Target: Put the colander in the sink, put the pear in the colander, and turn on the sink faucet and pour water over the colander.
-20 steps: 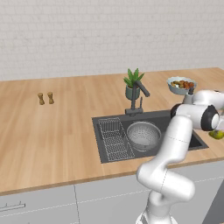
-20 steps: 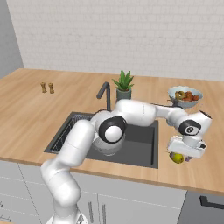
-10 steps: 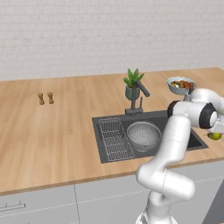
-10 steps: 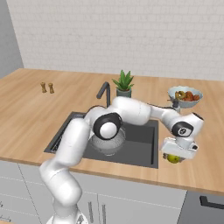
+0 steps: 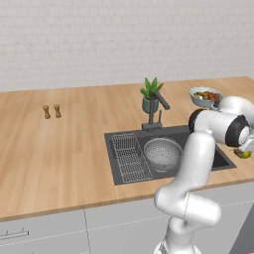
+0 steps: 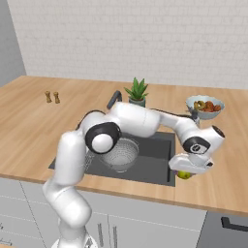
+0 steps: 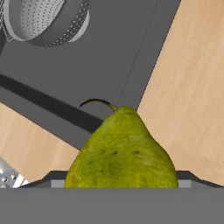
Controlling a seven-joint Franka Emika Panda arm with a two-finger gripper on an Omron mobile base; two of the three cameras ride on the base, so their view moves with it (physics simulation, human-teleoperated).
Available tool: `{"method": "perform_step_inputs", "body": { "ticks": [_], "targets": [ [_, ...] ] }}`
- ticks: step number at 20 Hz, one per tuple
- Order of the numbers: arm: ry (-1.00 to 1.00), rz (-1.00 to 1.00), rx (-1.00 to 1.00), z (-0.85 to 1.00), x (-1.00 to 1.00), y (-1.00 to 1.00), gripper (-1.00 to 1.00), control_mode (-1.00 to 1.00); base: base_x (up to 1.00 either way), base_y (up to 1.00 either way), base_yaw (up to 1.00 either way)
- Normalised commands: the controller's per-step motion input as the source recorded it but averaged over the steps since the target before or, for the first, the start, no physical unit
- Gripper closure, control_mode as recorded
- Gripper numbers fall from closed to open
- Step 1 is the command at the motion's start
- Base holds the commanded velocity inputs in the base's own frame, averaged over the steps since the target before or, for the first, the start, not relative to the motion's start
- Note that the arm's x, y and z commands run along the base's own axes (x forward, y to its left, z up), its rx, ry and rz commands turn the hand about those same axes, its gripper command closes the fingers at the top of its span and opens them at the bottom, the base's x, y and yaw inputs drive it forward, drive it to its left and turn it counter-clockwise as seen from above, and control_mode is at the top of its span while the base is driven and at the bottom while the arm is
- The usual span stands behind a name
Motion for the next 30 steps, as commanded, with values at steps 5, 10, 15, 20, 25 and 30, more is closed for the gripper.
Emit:
{"method": "perform_step_inputs", "body": {
  "ticks": [5, 10, 15, 20, 25, 30],
  "targets": [
    [-0.29, 0.14, 0.13, 0.90, 0.12, 0.99, 1.00, -1.00, 0.00, 0.00, 0.00],
    [-0.12, 0.11, 0.17, 0.43, 0.36, 0.75, 1.00, -1.00, 0.00, 0.00, 0.00],
    [0.01, 0.08, 0.15, -0.07, 0.64, 0.54, 1.00, -1.00, 0.00, 0.00, 0.00],
    [0.03, 0.03, 0.17, -0.10, 0.82, 0.44, 1.00, -1.00, 0.00, 0.00, 0.00],
    [0.00, 0.03, 0.18, -0.25, 0.37, 0.27, 1.00, -1.00, 0.00, 0.00, 0.00],
    [0.00, 0.06, 0.10, -0.49, 0.24, 0.48, 1.00, -1.00, 0.00, 0.00, 0.00]
  ]
}}
